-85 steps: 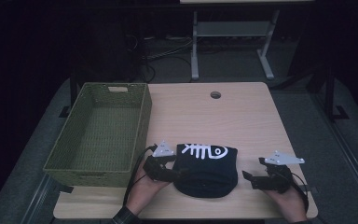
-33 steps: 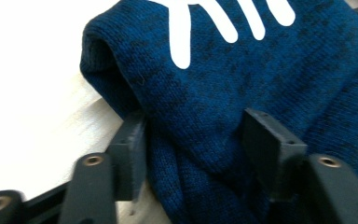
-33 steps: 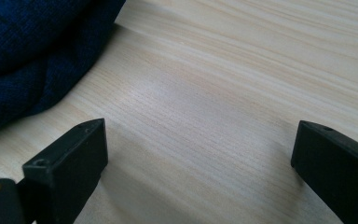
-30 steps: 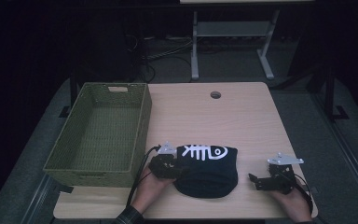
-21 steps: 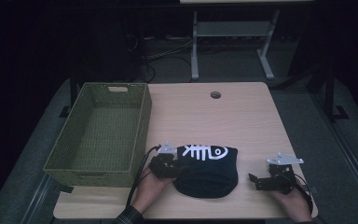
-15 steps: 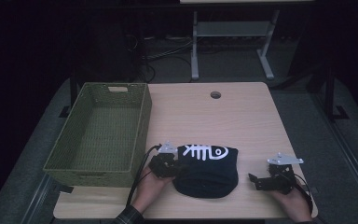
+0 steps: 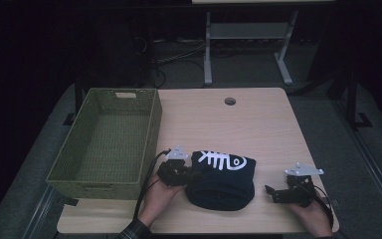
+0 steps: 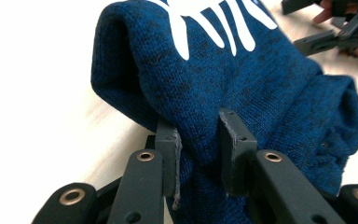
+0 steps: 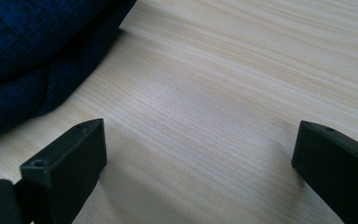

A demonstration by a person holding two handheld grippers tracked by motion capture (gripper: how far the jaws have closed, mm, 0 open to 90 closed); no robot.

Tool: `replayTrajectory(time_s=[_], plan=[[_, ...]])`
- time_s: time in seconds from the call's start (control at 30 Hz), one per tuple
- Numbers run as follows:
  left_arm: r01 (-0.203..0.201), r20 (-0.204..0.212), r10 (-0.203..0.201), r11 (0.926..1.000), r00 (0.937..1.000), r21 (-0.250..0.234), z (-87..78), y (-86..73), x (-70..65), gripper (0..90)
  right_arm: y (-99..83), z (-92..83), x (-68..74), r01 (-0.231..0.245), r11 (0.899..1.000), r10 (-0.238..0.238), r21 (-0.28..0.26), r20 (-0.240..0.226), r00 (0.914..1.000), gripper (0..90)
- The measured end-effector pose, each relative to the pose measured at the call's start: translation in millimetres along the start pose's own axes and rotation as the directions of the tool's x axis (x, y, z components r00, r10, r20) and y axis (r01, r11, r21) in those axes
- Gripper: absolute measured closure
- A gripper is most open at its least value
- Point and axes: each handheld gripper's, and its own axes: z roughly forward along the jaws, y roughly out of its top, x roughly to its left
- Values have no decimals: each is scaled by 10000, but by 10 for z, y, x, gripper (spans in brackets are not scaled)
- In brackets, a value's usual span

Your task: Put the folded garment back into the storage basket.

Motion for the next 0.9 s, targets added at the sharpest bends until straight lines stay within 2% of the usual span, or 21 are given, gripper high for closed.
replayTrajectory(time_s=[0.43, 0.67, 0.9], plan=[[-161, 334, 172, 9994, 9993, -320, -167, 203, -30, 746, 0, 0, 0, 0, 10000, 0, 2, 0, 10000, 27], [-420, 462, 439, 9982, 9980, -424, -267, 347, -46, 758, 0, -1, 1, -19, 10000, 19, -7, -18, 10000, 26], [-670, 646, 716, 9953, 9953, -699, -385, 491, -5, 758, 0, -1, -1, 13, 10000, -13, -15, -22, 10000, 27]])
